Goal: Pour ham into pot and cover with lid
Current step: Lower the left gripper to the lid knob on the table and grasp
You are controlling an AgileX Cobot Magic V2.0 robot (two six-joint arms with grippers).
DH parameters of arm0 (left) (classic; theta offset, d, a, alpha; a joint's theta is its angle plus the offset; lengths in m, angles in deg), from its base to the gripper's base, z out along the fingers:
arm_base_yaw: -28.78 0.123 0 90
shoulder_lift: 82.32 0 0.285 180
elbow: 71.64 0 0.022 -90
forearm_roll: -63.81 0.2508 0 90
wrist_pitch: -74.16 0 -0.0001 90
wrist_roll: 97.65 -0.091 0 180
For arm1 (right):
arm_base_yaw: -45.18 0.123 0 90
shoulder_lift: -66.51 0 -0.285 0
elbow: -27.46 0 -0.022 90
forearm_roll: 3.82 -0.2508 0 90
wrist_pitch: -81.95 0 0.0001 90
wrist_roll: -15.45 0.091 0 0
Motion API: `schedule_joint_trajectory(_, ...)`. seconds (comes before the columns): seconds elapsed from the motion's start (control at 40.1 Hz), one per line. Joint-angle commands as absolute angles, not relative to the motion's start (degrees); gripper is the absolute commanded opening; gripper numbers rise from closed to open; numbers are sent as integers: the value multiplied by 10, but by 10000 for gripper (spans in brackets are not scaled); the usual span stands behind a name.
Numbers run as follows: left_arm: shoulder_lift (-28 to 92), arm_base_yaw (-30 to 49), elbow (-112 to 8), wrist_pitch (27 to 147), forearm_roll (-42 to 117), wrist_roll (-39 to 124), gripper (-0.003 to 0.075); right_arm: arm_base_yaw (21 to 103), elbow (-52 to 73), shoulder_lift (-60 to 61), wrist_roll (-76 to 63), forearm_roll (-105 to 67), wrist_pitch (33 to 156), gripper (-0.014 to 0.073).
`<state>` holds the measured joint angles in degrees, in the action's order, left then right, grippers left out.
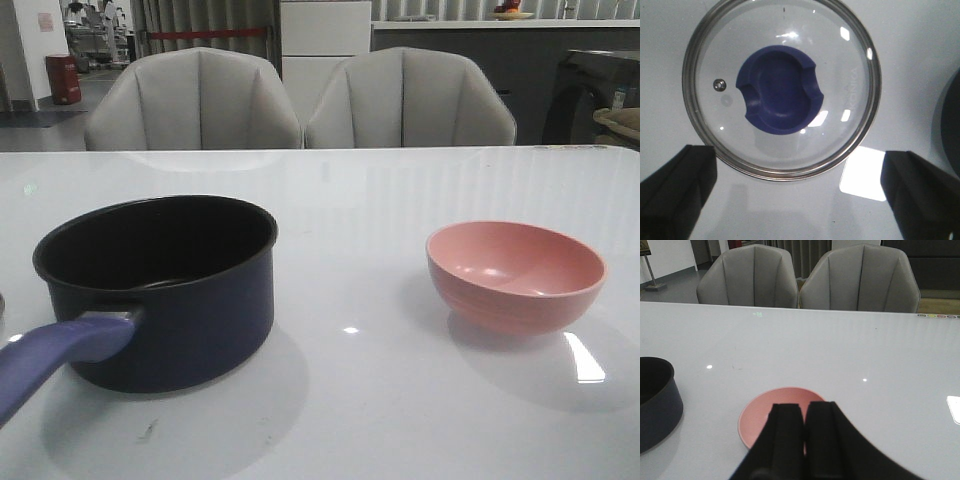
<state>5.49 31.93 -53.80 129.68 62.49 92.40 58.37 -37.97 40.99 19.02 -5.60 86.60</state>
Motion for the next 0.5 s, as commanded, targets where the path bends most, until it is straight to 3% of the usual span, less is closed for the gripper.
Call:
schedule_joint_trajectory(0.0, 47, 337, -581, 1315, 609, 931, 700, 584, -364, 406, 183, -54, 823, 161)
schedule_joint_trajectory(0.474, -19, 351, -619, 1343, 594, 931, 700, 584, -364, 406, 183, -54, 823, 161)
